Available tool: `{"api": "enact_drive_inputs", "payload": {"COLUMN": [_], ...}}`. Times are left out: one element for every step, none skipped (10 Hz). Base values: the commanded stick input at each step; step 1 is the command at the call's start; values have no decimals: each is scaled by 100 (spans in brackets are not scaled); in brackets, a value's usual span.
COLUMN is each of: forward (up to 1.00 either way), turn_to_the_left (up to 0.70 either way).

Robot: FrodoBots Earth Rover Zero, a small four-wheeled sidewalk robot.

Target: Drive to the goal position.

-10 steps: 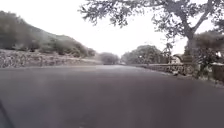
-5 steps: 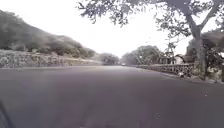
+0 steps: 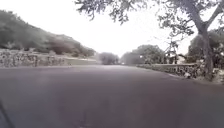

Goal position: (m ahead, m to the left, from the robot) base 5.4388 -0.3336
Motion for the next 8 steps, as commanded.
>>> {"api": "enact_drive_inputs", "payload": {"forward": [100,100,100,100,100,100,100,100], "turn_to_the_left": [0,0,0,0,0,0,0,0]}}
